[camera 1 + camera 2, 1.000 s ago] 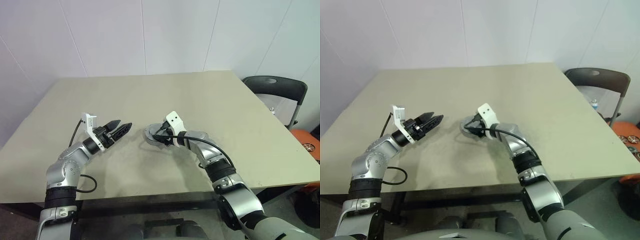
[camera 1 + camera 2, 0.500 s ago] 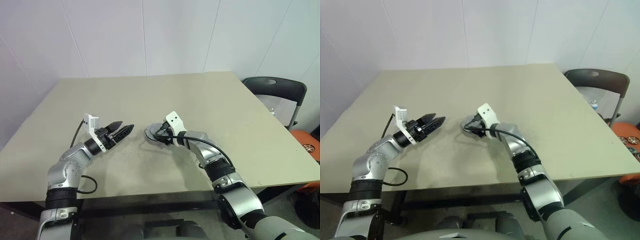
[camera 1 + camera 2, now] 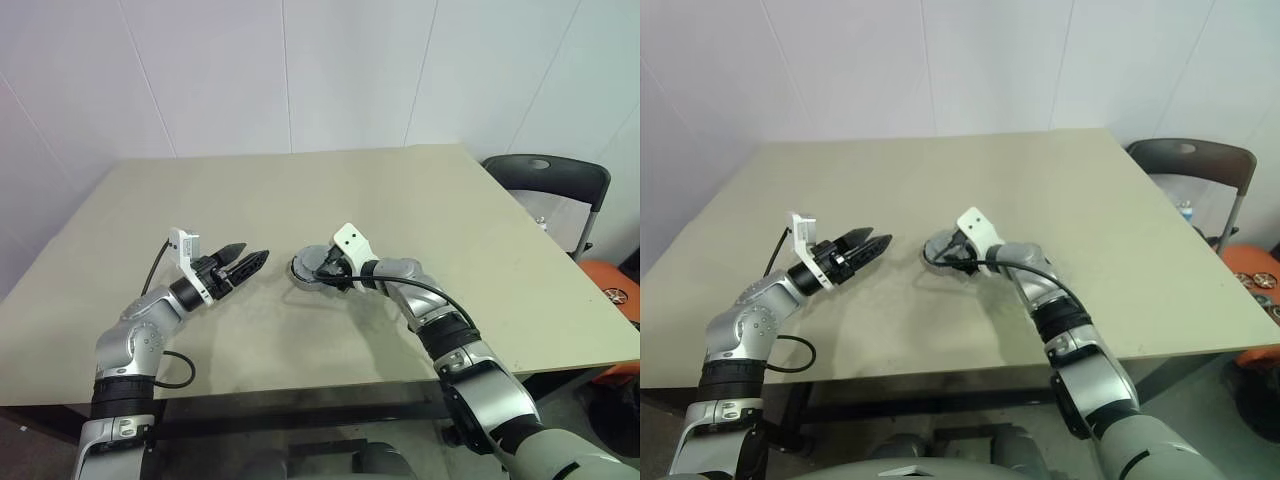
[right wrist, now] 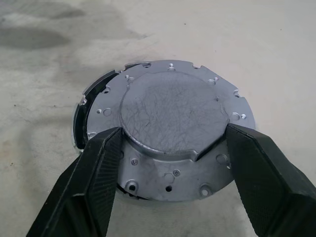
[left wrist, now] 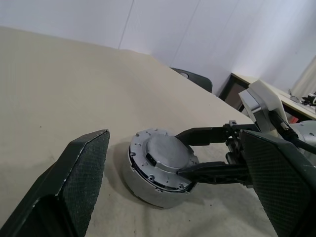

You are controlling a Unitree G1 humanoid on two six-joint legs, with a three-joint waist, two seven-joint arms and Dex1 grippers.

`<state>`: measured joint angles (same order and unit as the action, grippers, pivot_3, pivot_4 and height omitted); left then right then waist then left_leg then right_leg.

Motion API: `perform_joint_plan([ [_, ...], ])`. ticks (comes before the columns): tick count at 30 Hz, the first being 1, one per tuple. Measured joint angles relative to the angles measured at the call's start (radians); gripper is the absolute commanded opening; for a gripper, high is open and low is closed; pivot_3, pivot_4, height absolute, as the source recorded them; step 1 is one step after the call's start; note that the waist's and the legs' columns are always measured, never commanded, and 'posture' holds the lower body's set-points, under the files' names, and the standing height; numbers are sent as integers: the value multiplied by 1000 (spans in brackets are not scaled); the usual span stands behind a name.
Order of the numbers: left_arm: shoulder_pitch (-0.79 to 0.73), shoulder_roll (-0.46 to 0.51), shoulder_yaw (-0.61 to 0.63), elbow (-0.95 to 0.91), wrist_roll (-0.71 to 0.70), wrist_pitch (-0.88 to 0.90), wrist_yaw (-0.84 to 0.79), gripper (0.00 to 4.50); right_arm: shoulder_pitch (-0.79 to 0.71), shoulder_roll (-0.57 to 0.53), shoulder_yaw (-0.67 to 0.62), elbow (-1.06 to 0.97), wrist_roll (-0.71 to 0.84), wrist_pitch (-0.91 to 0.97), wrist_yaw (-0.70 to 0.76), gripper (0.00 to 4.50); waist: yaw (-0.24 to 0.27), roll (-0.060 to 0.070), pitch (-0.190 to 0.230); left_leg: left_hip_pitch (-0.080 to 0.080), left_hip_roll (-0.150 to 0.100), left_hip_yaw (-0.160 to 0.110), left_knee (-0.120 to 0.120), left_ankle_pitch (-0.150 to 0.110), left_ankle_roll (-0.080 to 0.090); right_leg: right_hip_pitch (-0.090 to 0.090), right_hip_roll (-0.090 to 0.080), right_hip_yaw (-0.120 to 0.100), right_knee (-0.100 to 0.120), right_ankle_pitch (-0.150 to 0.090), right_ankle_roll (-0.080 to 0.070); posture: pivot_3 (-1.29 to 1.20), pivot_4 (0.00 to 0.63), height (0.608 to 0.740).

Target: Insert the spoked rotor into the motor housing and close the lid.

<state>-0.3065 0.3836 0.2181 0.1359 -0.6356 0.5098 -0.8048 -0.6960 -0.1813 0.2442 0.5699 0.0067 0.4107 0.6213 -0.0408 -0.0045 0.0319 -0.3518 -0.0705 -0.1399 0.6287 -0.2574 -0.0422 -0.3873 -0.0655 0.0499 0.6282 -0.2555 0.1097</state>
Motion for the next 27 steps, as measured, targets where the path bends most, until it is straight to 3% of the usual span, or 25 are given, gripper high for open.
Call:
perform_joint_plan([
  [22,-1,3,0,0,4,-17,0,4500,-27,124,-64,132,4,-121,-127,3225,-30,2,4,0,0,-3,0,-1,-1,-2,1,0,1,2,-3,0,0,740],
  [25,-1,3,0,0,4,-17,1,4500,-27,122,-55,121,-2,-110,-94,3840,-30,4,5,0,0,-3,0,-1,-1,-3,2,0,2,2,-3,0,0,740],
  [27,-1,6,1,0,4,-17,1,4500,-14,116,-45,81,-1,-91,-46,4485,-29,3,4,-2,0,-3,-2,0,0,-4,1,0,1,2,-3,0,0,740],
])
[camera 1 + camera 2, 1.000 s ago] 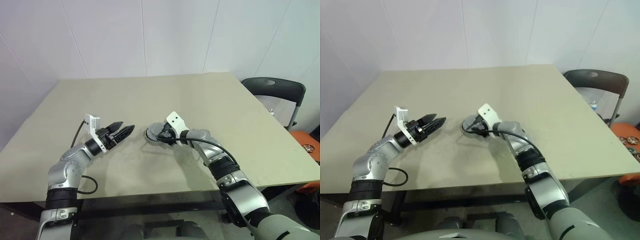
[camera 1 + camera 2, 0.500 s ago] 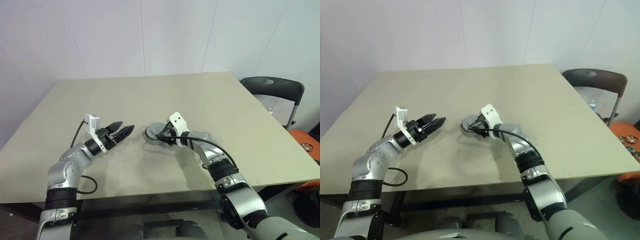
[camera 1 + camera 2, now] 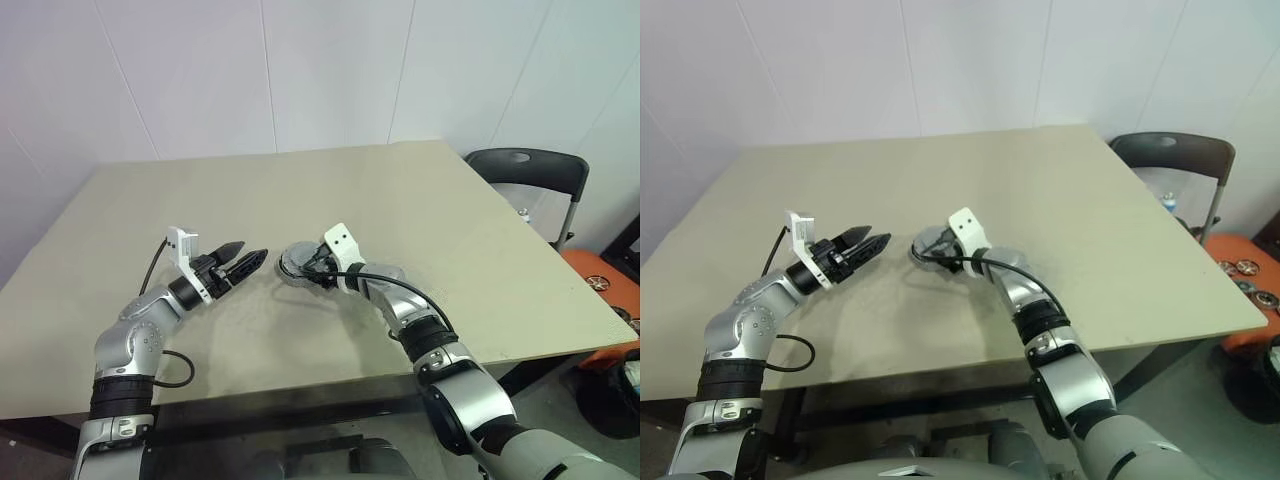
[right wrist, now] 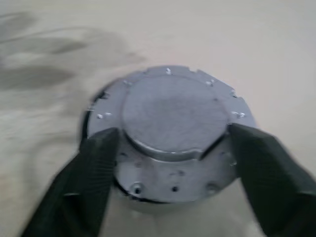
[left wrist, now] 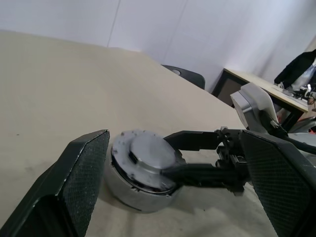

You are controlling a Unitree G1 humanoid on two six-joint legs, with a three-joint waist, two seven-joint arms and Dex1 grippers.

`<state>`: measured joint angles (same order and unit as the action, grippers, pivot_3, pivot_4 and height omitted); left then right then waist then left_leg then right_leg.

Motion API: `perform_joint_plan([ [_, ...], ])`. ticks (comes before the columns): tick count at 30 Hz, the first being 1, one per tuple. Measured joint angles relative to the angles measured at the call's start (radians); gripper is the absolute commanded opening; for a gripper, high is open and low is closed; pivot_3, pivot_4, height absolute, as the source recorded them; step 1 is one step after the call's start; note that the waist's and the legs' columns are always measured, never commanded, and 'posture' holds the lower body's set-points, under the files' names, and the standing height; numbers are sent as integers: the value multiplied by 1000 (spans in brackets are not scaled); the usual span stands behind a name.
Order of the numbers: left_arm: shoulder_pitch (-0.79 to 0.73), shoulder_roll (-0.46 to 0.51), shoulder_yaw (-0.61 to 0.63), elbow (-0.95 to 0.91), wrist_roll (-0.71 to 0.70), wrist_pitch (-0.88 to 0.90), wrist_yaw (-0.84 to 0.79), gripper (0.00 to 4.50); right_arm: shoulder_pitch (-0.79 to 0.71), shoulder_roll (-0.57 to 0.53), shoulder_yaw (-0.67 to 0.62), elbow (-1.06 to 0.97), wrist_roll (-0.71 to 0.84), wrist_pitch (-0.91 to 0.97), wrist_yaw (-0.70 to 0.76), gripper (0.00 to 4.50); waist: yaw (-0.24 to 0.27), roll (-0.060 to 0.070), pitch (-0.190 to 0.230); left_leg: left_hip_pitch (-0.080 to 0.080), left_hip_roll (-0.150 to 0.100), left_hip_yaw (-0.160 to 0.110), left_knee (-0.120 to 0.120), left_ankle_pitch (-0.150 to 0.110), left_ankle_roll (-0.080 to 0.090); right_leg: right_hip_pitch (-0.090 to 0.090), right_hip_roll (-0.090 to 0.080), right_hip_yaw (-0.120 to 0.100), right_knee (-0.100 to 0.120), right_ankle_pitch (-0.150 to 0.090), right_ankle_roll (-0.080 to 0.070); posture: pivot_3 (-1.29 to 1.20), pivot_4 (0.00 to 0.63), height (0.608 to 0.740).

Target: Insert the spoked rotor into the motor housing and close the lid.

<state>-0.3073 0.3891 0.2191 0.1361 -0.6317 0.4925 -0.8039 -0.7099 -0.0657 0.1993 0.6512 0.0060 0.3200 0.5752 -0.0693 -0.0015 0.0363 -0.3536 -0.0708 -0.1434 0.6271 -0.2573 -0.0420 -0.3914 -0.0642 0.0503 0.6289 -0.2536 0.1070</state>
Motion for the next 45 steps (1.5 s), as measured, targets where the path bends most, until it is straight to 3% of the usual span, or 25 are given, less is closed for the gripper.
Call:
perform_joint_plan([
  [6,0,1,0,0,0,0,1,4500,17,-23,20,-60,-4,18,52,4485,0,-2,-1,-2,0,1,-13,1,1,-7,0,1,-4,4,-1,0,0,740],
  [22,0,1,-1,0,0,0,0,4500,17,21,12,-18,-14,-42,-25,4485,-1,-3,-1,1,0,0,-12,2,1,-6,1,1,-3,1,-1,0,0,740],
  [33,15,19,-1,-1,-10,26,-28,4500,31,-42,43,-141,-16,81,141,4485,-1,-4,-1,-3,0,0,-17,0,0,-10,1,1,-9,5,0,0,0,740],
  [45,18,19,-5,-1,-10,28,-40,4500,24,-13,-20,-105,28,92,111,4485,2,-3,-1,-2,0,1,-14,-2,0,-7,1,1,-10,3,-3,0,0,740],
])
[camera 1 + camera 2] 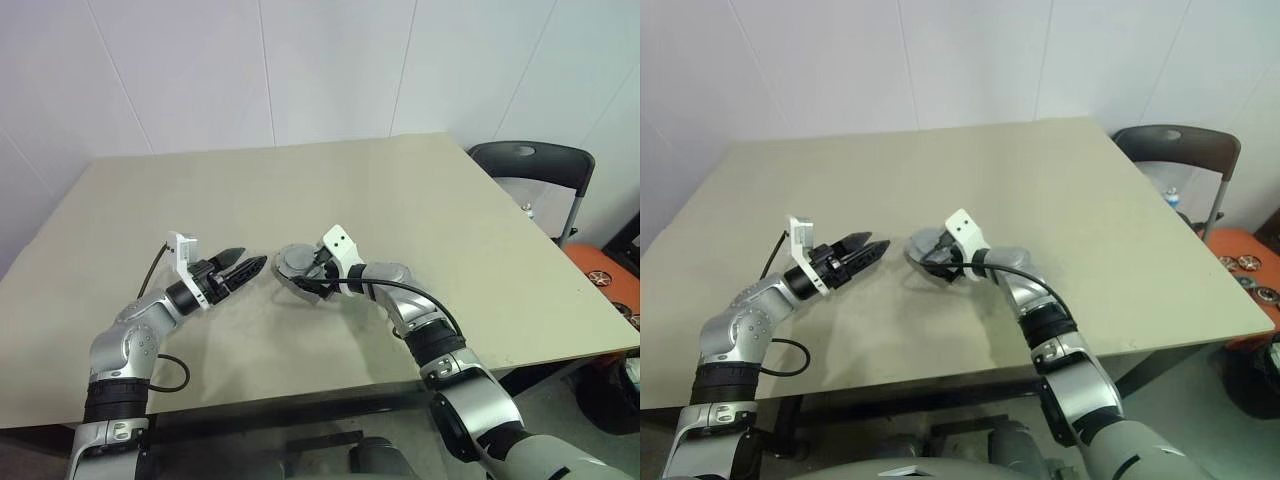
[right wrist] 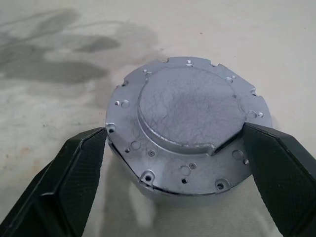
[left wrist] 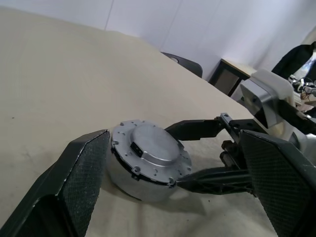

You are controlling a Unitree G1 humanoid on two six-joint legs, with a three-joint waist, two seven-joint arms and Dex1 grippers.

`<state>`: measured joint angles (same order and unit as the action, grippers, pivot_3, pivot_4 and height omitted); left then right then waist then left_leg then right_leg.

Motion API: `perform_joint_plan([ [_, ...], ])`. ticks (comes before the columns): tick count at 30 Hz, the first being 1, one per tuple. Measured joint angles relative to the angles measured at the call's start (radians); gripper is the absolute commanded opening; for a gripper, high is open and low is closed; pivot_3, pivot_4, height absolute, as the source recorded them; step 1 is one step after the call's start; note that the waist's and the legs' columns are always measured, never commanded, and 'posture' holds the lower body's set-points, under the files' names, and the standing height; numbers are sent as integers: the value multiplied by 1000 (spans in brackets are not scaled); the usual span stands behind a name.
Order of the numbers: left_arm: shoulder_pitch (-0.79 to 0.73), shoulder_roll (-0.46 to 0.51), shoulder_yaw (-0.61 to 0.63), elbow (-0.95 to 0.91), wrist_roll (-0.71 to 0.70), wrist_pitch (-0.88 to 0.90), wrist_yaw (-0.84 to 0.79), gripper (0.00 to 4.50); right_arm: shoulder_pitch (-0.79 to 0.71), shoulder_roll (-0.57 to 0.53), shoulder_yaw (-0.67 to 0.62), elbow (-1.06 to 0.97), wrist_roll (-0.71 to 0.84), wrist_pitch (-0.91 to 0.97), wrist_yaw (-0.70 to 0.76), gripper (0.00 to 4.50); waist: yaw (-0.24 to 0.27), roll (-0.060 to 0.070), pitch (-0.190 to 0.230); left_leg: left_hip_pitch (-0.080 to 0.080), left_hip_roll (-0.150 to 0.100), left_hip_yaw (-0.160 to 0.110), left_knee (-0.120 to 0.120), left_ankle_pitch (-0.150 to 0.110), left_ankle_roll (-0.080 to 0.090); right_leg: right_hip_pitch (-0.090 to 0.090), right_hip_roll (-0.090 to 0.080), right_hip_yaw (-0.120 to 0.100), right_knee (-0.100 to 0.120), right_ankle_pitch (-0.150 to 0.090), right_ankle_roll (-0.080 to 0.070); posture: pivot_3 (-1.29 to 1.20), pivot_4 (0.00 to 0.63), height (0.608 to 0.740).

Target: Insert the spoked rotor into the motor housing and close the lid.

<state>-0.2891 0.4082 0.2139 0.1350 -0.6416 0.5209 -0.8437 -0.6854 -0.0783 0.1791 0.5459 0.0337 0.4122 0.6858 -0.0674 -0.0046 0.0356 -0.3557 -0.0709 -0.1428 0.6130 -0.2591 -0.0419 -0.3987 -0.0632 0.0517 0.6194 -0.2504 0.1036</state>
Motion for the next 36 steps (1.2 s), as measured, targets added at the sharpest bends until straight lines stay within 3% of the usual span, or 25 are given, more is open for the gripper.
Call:
perform_joint_plan([
  [18,0,0,-2,0,0,12,-6,4500,-10,53,-92,-3,108,-22,-29,4485,-1,1,3,-2,0,0,-1,0,0,-4,0,0,1,2,4,0,0,740],
  [25,4,0,-1,-3,-1,14,-4,4500,-32,63,-62,36,52,-147,-102,4485,0,1,3,-2,-1,0,-1,0,0,-4,0,0,1,2,3,0,0,740],
  [36,8,1,13,-16,-10,14,0,4500,-35,107,-10,131,-16,-150,-183,4485,-2,1,3,-2,-1,0,-1,0,0,-4,0,1,2,2,3,0,0,740],
])
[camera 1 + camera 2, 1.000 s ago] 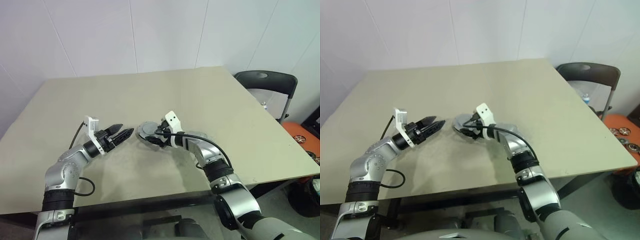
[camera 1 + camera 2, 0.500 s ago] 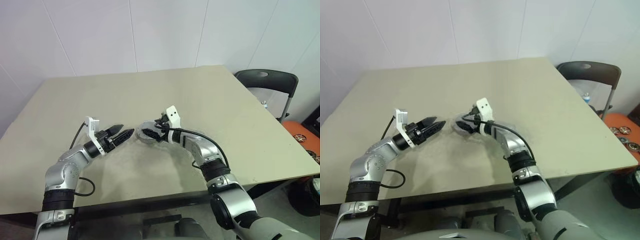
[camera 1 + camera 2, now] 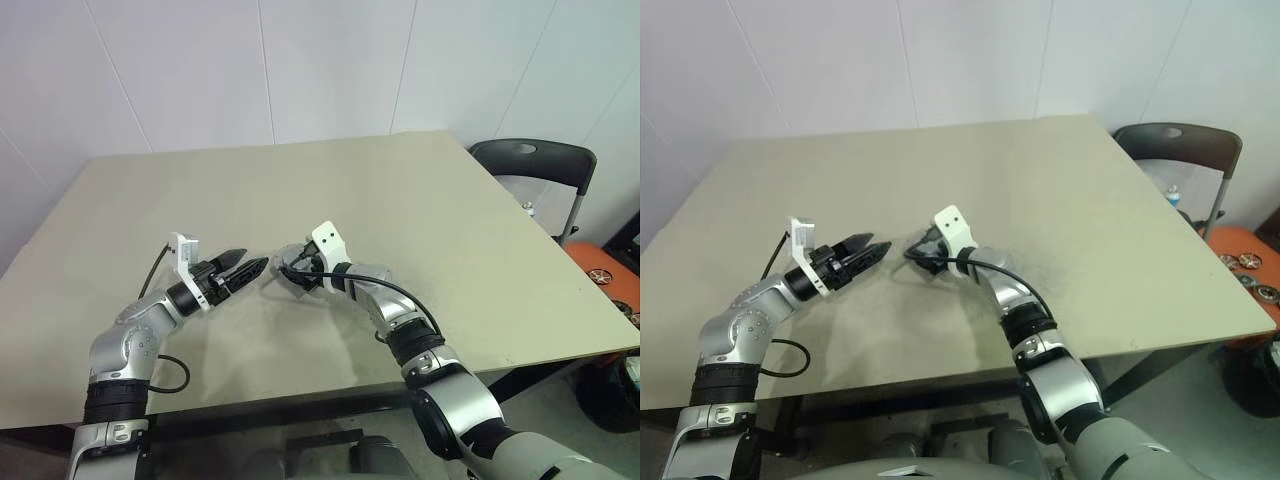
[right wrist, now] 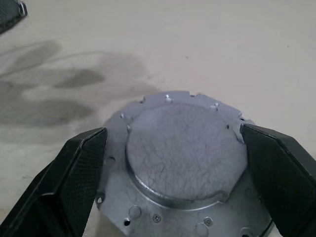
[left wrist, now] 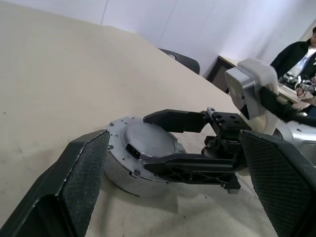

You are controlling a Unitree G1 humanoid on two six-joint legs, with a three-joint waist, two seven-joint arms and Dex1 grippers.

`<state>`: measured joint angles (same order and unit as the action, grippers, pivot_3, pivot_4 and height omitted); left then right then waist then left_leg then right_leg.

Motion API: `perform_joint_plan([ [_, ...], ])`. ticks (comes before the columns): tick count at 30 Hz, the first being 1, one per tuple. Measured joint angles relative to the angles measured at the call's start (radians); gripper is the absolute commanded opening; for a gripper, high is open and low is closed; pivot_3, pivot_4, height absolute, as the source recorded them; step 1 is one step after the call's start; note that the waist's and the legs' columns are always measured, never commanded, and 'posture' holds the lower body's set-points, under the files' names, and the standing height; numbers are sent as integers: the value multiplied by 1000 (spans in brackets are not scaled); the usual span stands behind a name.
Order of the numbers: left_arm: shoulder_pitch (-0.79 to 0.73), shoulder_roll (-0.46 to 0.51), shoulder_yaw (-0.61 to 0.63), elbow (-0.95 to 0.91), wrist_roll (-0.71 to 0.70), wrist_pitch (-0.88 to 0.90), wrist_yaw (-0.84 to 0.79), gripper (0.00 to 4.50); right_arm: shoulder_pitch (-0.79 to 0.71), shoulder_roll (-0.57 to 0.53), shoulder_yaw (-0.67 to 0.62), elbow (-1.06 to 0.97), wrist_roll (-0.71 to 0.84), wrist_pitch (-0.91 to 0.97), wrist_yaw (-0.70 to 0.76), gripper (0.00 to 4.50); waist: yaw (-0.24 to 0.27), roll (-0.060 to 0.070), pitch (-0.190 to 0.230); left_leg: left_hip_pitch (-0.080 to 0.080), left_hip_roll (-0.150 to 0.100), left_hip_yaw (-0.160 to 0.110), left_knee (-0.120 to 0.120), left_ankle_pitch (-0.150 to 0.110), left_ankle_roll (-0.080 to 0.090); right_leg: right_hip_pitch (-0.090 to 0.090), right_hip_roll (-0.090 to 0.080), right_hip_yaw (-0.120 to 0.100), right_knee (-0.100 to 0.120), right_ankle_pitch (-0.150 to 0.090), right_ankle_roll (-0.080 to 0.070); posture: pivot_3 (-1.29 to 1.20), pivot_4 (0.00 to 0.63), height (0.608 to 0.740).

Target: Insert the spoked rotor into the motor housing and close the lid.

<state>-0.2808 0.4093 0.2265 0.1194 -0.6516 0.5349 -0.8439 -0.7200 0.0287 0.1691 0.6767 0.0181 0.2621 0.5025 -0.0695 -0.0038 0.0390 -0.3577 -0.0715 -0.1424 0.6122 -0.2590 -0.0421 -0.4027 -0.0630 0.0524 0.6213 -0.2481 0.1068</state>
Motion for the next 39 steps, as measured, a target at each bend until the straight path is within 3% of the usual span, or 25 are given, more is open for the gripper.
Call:
perform_joint_plan([
  [9,91,135,152,-25,-45,4,-25,4500,-35,9,-10,39,-13,24,-73,4485,1,0,0,1,0,0,1,0,-1,0,0,0,4,0,-1,0,0,740],
  [13,123,163,199,-26,-54,1,-26,4500,-35,8,-17,40,-8,32,-63,3304,1,0,0,2,0,0,1,0,-1,0,0,0,4,-1,-2,0,0,740],
  [14,129,163,202,-27,-56,1,-25,4500,-35,7,-18,36,-5,37,-61,3210,2,0,0,2,0,0,2,0,-1,0,0,0,4,-1,-2,0,0,740],
  [39,145,139,183,-50,-56,-4,-1,4500,-16,-13,-29,-3,21,55,-12,3212,2,0,0,1,0,0,1,0,-1,-1,-1,0,5,0,0,0,0,740],
])
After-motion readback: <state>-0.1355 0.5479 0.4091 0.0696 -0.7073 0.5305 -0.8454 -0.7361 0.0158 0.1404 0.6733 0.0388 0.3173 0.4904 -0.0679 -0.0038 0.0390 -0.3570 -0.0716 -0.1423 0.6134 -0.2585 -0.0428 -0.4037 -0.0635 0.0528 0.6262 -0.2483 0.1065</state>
